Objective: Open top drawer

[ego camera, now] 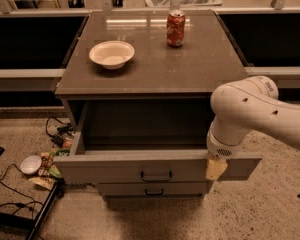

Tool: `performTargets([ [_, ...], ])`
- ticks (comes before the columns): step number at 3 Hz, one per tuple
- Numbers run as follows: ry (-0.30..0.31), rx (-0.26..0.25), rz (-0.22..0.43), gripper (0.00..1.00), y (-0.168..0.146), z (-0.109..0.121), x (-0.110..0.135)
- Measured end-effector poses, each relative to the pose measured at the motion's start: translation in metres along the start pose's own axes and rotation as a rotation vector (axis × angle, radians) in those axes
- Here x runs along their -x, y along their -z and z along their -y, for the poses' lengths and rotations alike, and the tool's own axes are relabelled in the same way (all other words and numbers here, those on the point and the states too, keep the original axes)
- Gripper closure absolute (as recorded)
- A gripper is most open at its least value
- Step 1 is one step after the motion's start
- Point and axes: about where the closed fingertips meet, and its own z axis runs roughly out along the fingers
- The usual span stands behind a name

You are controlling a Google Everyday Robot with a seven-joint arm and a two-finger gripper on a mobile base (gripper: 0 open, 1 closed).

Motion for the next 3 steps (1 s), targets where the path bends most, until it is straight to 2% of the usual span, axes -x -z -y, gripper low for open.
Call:
performTargets([
  [1, 0.000, -0.001, -0.001, 0.00, 0.001, 0.000, 0.000],
  [2, 0.000, -0.001, -0.001, 0.00, 0.001, 0.000, 0.000],
  [3, -0.052, 0.070, 0.042, 0.02, -0.012, -0.039, -0.016],
])
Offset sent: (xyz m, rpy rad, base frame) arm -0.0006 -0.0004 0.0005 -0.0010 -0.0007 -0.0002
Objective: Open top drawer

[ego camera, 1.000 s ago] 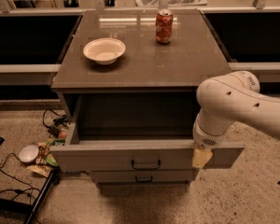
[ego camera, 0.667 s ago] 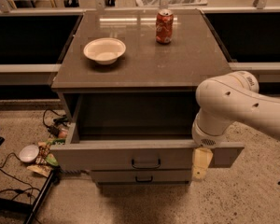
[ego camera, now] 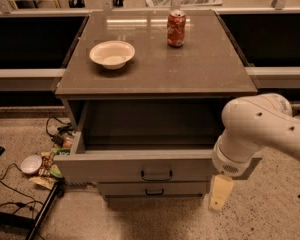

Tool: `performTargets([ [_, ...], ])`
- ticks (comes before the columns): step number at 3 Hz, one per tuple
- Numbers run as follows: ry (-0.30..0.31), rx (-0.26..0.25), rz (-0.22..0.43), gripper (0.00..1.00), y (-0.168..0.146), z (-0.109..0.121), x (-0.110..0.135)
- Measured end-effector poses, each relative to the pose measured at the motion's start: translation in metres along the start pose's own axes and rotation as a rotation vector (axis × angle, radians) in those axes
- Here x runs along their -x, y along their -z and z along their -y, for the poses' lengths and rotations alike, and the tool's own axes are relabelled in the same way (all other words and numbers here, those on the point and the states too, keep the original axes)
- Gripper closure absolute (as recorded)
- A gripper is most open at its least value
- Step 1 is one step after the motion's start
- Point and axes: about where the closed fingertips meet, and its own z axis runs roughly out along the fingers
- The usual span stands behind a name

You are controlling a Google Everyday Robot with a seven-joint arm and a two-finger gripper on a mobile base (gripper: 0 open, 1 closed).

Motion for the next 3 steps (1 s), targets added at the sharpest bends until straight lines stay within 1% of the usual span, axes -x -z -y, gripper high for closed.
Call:
performTargets([
  [1, -0.025, 0.044, 0.033, 0.23, -0.0023, -0.0374, -0.0058],
  [2, -0.025, 0.044, 0.033, 0.47, -0.0020, -0.0369, -0.0055],
  [3, -0.028, 0.048, 0.032, 0.70, 0.0013, -0.0434, -0.0061],
])
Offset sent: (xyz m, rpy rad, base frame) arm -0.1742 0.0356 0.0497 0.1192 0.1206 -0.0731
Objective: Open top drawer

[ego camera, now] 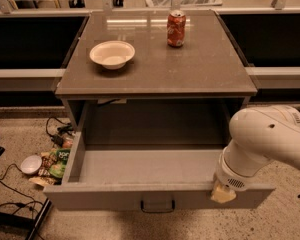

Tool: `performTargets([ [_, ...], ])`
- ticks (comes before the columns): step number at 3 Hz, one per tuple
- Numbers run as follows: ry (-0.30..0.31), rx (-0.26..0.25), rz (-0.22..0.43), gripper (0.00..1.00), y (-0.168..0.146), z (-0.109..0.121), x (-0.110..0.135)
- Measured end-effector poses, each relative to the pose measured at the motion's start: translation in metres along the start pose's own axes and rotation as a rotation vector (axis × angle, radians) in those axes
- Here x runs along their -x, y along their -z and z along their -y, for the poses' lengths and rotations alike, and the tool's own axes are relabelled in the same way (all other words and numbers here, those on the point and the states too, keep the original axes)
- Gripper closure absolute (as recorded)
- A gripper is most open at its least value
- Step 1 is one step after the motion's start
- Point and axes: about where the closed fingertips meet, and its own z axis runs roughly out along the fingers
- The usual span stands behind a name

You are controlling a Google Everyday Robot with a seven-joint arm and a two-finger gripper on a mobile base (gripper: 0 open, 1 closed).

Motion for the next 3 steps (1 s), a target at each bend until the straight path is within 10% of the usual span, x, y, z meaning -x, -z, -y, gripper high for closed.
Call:
performTargets([
  [1, -0.006, 0.011, -0.006, 0.99, 0.0096, -0.0239, -0.0025],
  [2, -0.006, 0.011, -0.006, 0.00, 0.0096, -0.0240, -0.0025],
  [3, -0.006, 0.011, -0.006, 0.00, 0.0096, -0.0240, -0.0025],
])
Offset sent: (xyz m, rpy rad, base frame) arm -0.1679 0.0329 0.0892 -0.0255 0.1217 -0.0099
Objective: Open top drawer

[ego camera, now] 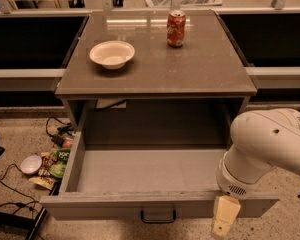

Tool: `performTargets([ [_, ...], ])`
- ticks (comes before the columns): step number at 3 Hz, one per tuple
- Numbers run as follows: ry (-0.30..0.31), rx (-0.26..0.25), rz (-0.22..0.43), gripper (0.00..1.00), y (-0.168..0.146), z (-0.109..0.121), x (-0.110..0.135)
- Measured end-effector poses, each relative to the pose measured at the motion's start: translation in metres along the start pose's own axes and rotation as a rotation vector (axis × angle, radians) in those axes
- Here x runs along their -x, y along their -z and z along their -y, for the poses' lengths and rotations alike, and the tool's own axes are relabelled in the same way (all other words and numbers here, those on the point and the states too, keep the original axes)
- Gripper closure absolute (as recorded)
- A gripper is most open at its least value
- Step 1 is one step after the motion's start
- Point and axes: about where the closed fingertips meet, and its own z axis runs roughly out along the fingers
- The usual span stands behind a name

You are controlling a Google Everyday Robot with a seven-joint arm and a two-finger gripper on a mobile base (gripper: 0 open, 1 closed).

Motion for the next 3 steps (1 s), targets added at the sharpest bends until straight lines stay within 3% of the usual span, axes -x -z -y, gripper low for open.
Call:
performTargets([
  [1, 0.034, -0.023, -0.013, 0.00, 0.036, 0.008, 0.002],
  [2, 0.101, -0.090, -0.030, 0.00, 0.119, 0.022, 0.004],
  [3, 0.137, -0.165, -0.019, 0.00, 0.211, 0.024, -0.010],
])
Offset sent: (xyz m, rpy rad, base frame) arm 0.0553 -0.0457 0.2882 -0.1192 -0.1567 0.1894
